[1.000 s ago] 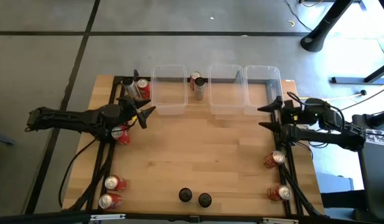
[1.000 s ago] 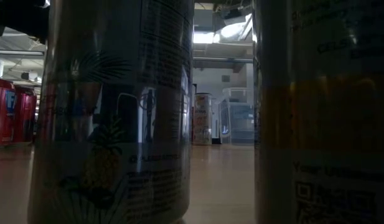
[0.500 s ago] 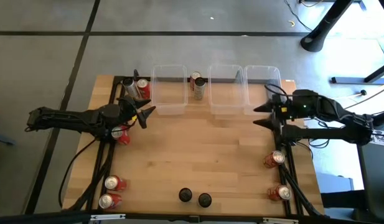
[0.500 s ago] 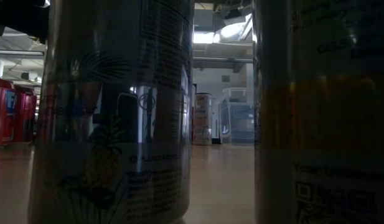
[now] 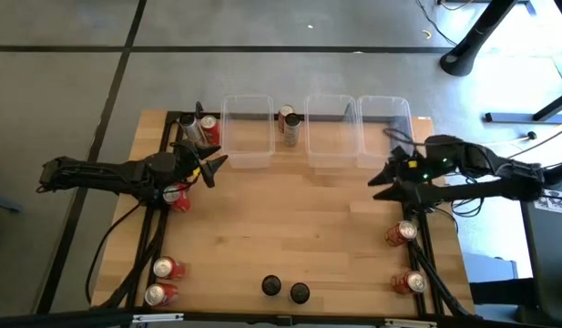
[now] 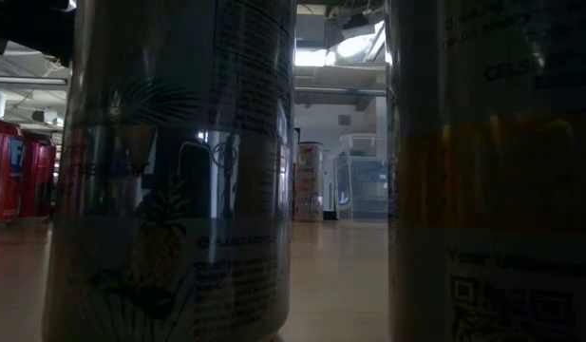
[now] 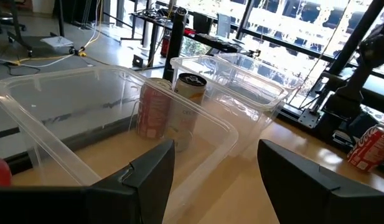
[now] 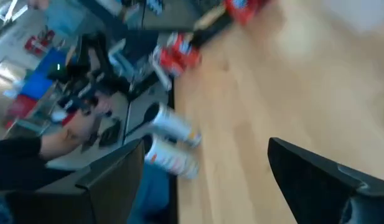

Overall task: Sort soda cans
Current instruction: Put the middle right red soda can into the center transparent bin

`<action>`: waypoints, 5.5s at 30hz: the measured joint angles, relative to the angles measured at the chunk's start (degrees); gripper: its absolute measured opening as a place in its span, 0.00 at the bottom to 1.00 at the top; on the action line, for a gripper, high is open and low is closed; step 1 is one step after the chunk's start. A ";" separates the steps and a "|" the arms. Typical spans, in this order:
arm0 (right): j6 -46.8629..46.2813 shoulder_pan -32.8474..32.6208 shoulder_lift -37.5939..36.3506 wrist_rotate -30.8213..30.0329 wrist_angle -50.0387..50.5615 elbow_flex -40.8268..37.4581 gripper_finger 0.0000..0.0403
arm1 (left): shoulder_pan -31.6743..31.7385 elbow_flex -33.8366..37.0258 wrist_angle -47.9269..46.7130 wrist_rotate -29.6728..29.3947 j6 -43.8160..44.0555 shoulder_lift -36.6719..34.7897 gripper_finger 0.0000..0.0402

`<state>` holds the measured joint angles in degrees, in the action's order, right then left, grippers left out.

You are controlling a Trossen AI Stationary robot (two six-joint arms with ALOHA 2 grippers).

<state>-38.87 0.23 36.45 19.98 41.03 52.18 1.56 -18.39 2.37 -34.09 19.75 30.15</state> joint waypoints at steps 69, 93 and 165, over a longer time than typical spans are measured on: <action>-30.43 -55.39 29.67 -24.36 46.13 8.02 0.84 | -0.02 -0.02 -3.49 0.00 -0.24 -0.02 0.55; -29.80 -55.39 29.48 -19.71 34.32 -4.45 0.84 | 0.00 0.02 -3.45 -0.02 -0.71 -0.02 0.55; 37.91 29.99 48.68 -28.45 6.88 21.35 0.72 | -0.02 0.02 -4.74 -0.90 1.29 0.00 0.55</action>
<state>-0.96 30.22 85.14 -8.48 47.91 73.54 1.54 -18.37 -2.37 -34.99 21.04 30.15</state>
